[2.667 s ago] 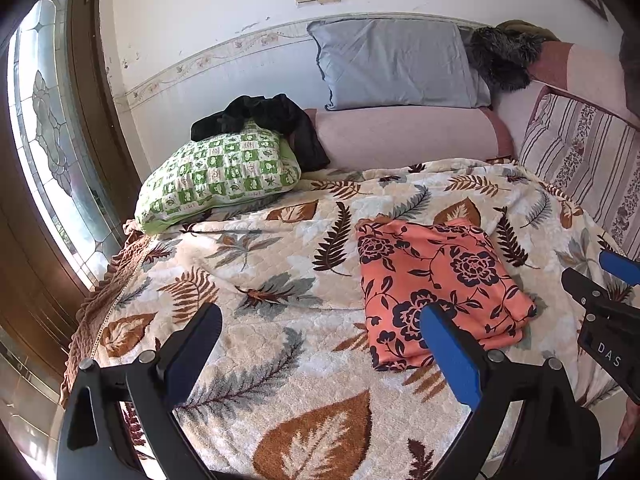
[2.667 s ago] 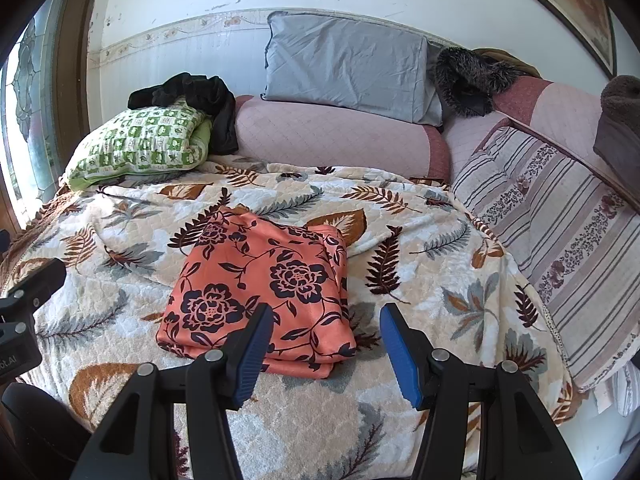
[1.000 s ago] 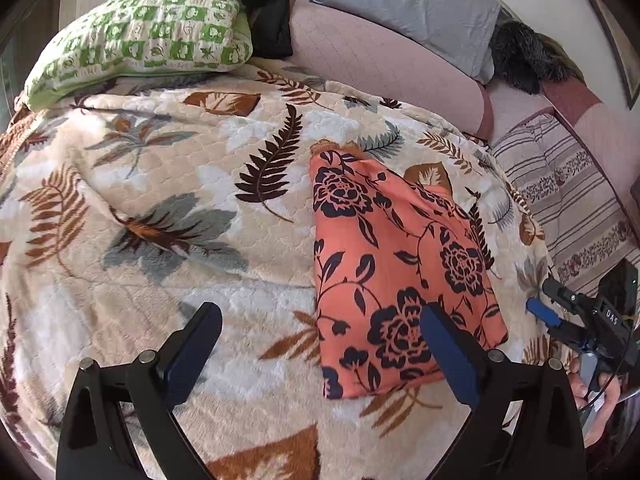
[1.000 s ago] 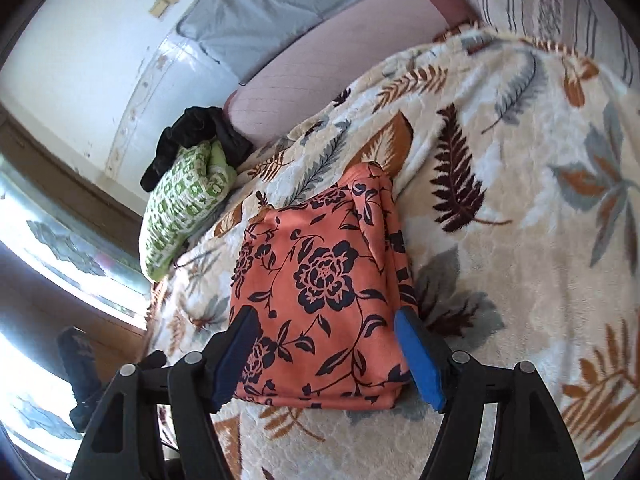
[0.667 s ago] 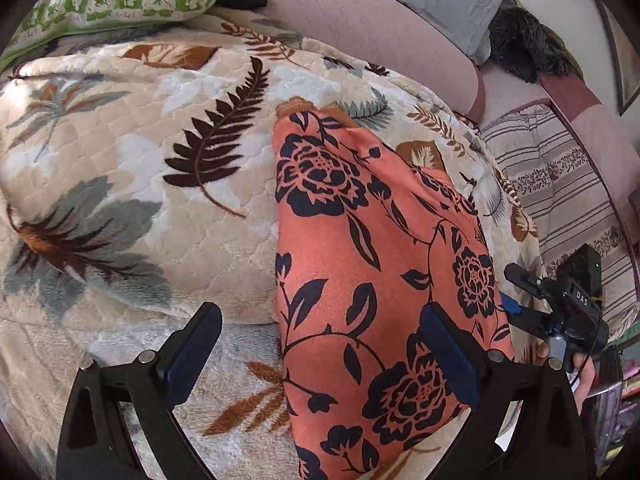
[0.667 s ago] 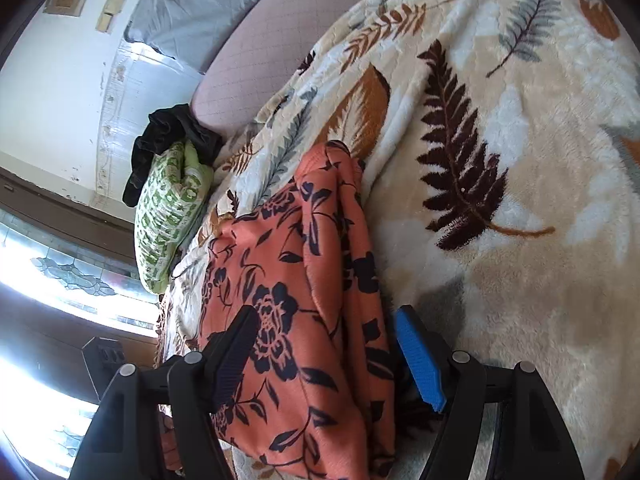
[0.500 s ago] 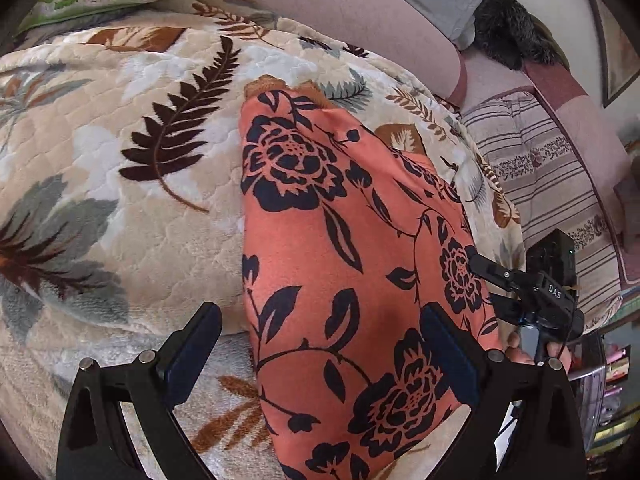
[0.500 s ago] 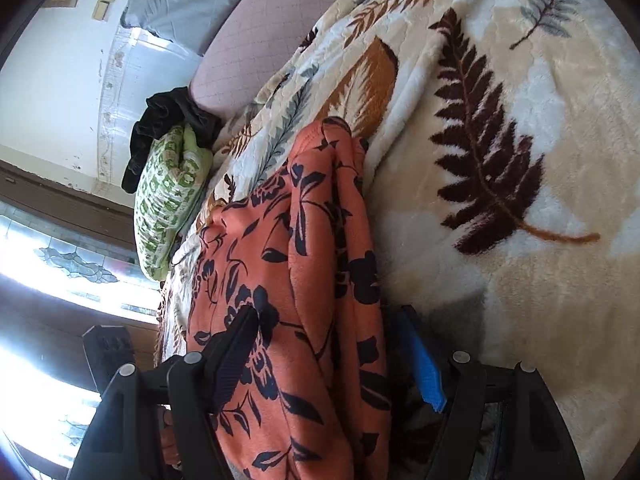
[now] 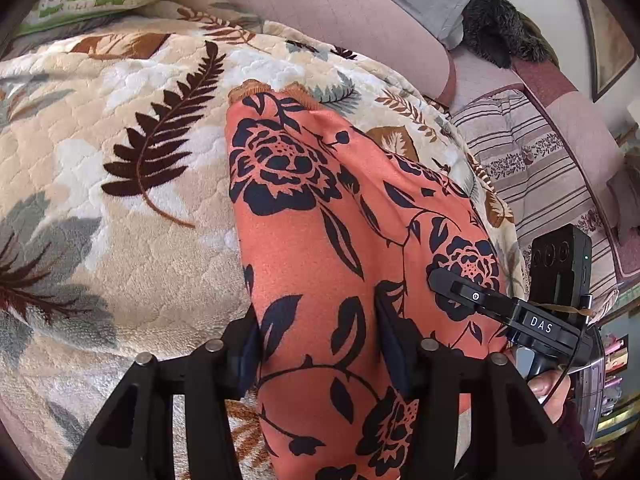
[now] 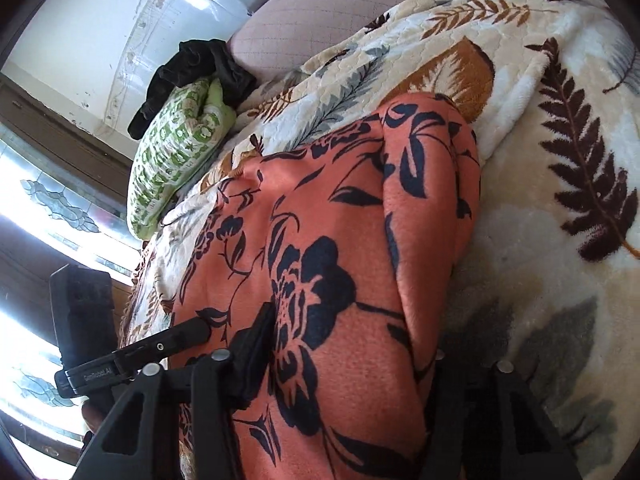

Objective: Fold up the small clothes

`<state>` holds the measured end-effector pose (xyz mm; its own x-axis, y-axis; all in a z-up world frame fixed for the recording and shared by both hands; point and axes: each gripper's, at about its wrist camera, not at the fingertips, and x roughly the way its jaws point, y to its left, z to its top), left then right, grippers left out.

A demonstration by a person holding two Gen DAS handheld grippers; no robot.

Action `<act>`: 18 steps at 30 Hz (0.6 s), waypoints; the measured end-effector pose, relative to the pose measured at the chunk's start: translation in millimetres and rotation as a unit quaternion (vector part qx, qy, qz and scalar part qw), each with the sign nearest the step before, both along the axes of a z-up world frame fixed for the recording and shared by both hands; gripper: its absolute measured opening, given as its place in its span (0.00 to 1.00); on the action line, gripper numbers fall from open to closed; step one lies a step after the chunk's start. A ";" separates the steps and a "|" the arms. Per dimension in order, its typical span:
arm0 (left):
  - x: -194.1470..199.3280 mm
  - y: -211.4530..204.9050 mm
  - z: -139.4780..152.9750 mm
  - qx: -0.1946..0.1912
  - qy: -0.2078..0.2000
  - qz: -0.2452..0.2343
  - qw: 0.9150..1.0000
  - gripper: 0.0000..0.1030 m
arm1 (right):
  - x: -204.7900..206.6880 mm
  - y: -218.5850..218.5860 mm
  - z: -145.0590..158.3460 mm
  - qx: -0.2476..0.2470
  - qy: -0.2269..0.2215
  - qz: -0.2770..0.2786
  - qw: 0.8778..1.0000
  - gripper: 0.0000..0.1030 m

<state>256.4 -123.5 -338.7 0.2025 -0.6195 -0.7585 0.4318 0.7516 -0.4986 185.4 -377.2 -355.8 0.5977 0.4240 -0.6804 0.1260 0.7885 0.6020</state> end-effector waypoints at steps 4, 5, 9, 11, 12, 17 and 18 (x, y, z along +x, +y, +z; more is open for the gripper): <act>-7.7 1.3 13.9 0.012 -0.031 -0.003 0.999 0.43 | -9.1 20.9 27.2 -0.071 -0.015 0.001 0.997 0.40; -9.2 4.7 18.7 0.013 -0.039 0.000 0.999 0.43 | -9.9 28.6 35.3 -0.088 -0.018 0.004 0.996 0.40; -11.1 35.5 46.0 -0.015 -0.065 0.023 0.998 0.43 | -13.0 58.7 71.1 -0.132 -0.053 0.019 0.990 0.39; -12.7 53.9 60.0 -0.025 -0.084 0.036 0.995 0.43 | -11.0 73.4 87.9 -0.137 -0.073 0.023 0.988 0.39; -12.7 61.4 65.0 -0.028 -0.092 0.043 0.994 0.43 | -9.5 79.7 94.7 -0.134 -0.082 0.026 0.987 0.39; -15.8 103.3 71.8 -0.017 -0.104 0.075 0.992 0.43 | 1.3 118.7 103.1 -0.123 -0.104 0.042 0.986 0.39; -15.8 110.1 69.5 -0.010 -0.102 0.079 0.992 0.43 | 2.9 126.5 99.9 -0.120 -0.105 0.045 0.986 0.39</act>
